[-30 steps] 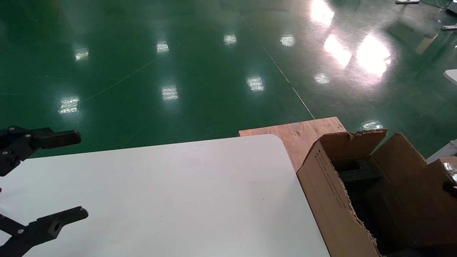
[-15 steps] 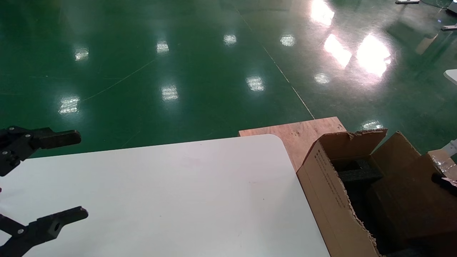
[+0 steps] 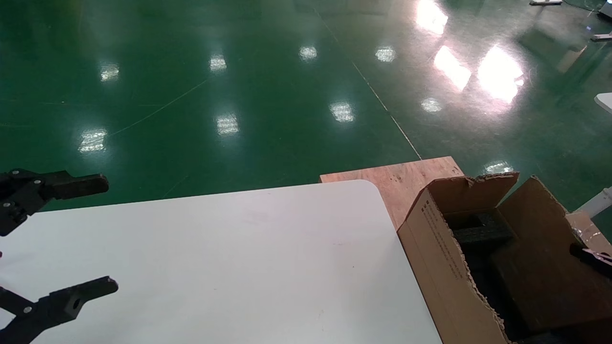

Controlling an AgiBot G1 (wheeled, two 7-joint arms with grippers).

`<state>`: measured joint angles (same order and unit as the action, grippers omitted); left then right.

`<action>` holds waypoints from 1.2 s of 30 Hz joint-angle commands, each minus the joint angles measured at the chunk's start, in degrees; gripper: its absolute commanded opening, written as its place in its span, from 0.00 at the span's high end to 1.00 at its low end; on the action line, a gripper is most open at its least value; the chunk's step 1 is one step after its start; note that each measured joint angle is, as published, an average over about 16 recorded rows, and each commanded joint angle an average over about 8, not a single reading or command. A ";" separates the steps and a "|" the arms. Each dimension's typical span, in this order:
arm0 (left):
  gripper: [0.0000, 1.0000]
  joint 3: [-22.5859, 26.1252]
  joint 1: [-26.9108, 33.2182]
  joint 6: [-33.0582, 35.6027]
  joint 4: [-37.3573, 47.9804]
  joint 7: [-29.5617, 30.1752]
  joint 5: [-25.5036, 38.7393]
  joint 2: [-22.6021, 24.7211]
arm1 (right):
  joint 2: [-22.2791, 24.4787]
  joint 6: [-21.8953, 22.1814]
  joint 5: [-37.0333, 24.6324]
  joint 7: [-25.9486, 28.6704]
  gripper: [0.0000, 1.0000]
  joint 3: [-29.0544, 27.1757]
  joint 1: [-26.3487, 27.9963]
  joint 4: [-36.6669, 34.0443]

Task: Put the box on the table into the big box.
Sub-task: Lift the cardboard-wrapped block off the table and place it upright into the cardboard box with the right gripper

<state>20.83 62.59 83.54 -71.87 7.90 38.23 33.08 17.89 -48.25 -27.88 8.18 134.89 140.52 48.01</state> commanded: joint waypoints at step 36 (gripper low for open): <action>0.00 0.01 0.00 0.00 0.00 -0.01 -0.01 0.00 | -3.21 3.17 -0.11 -2.26 1.00 27.29 22.08 -4.31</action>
<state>20.84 62.60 83.53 -71.87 7.90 38.22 33.08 14.61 -45.09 -28.18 6.09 161.35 161.87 43.81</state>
